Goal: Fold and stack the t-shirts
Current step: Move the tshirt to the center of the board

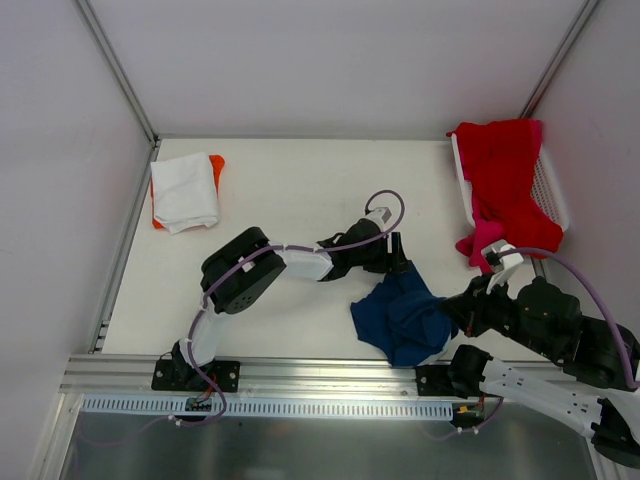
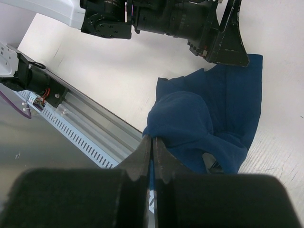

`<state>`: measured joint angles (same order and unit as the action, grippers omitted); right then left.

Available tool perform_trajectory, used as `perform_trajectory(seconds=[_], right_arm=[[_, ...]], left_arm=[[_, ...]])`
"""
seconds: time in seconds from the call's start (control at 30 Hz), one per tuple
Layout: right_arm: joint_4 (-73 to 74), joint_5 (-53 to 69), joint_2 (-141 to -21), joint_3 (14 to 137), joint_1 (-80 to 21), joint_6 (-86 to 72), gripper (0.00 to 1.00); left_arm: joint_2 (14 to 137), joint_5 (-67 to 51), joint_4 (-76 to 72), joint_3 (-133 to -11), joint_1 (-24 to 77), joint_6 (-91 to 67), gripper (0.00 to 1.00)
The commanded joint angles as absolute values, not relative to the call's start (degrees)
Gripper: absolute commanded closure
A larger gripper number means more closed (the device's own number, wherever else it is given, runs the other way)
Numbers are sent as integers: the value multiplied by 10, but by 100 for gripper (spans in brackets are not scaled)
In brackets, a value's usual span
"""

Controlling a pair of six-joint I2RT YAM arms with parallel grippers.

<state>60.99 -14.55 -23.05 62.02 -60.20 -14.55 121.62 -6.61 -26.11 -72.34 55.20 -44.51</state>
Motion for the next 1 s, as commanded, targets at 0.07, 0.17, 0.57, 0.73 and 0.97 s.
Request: perform_trajectory(seconds=[0.07,0.17,0.57,0.73,0.97], right_arm=[[613,-151,-229,621,-602,-150,100],[614,-153,-229,620,-601,-150,100],[613,-163,-230,612,-602,-146,99],[613,-166,-231,605,-602,-146,99],[613,-171,-233,599,-602,-147,100]], left_arm=[[1225,-47,-235,-758,556,-422,36],[1230,-48,-235,-760,556,-423,40],[1230,-47,-236,-756,556,-424,72],[1228,-44,-231,-755,556,-423,87],[1222,-34,-219,-756,556,-420,100]])
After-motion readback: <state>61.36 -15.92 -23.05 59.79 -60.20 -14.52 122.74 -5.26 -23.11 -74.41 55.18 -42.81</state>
